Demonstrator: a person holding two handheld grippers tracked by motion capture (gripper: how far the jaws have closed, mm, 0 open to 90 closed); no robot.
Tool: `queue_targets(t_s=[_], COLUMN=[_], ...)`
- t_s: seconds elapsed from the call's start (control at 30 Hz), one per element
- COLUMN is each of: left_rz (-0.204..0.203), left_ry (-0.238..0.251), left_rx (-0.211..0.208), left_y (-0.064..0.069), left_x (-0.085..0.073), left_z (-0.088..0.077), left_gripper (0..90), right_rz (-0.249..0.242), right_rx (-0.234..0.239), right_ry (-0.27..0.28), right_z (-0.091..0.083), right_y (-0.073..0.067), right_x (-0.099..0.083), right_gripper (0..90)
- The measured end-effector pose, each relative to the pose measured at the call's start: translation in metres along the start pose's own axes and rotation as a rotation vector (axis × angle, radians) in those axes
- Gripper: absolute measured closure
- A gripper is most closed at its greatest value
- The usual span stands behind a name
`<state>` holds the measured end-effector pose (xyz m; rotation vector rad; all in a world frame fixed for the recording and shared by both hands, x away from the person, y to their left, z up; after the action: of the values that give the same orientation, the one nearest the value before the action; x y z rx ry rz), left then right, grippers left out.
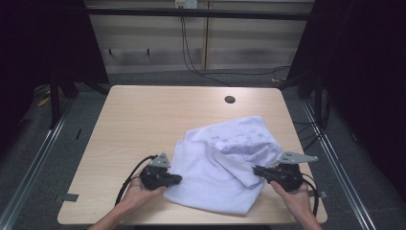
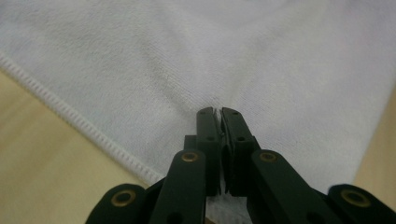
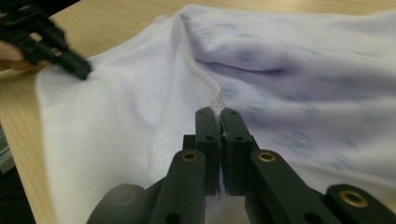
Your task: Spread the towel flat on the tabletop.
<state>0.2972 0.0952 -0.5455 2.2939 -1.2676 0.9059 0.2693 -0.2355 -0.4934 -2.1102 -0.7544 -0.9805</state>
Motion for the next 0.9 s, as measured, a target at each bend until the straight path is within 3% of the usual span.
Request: queue_targets(t_s=[0.13,0.2,0.27,0.37,0.4,0.47,0.53,0.6,0.7,0.73,0.83,0.9], left_rz=[0.012,-0.046,-0.095,-0.167,-0.209,-0.218,-0.239,-0.24,-0.189,-0.188,-0.206,-0.201], left_ry=[-0.022,0.042,0.107,0.16,0.174,0.17,0.159,0.167,0.117,0.12,0.162,0.143], left_rx=[-0.062,-0.086,-0.043,0.049,0.052,0.085,0.081,0.075,0.096,0.098,0.047,0.018], left_y=[0.011,0.005,-0.016,-0.056,-0.066,-0.082,-0.091,-0.093,-0.09,-0.09,-0.085,-0.078], left_x=[-0.014,-0.007,0.006,0.018,0.02,0.023,0.024,0.026,0.027,0.028,0.034,0.037], left_z=[-0.018,-0.025,-0.03,-0.029,-0.027,-0.021,-0.014,-0.007,0.004,0.007,0.009,0.014], left_gripper=[86.2,83.2,75.5,69.5,69.5,64.8,61.2,59.1,58.5,61.3,86.5,88.5], right_rz=[0.043,0.044,0.044,0.051,0.051,0.057,0.065,0.064,0.061,0.065,0.064,0.068], right_rx=[-0.026,-0.041,-0.045,-0.058,-0.058,-0.065,-0.065,-0.069,-0.066,-0.067,-0.069,-0.069], right_ry=[0.005,-0.007,-0.001,0.0,0.0,-0.005,-0.004,-0.006,-0.005,-0.009,-0.023,-0.041], right_z=[-0.017,-0.017,-0.016,-0.01,-0.01,-0.008,-0.008,-0.009,-0.009,-0.008,-0.005,0.0], right_y=[0.011,0.015,0.02,0.033,0.033,0.038,0.041,0.042,0.042,0.041,0.044,0.047], right_x=[-0.016,-0.017,-0.013,-0.007,-0.007,-0.008,-0.008,-0.009,-0.009,-0.009,-0.011,-0.013], right_gripper=[87.5,87.6,87.5,87.5,87.5,87.5,87.5,87.4,87.4,87.4,87.4,87.5])
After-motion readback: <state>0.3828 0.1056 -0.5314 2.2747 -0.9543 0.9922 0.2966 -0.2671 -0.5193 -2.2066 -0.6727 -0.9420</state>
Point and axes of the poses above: each handheld gripper's, and its own axes: z roughly forward along the jaws, x roughly out of its top, y roughly to its right, the point moved 7 cm from there along z, roughly forward along the jaws, and after that the axes turned 14 degrees about x, right-handed, at the moved point
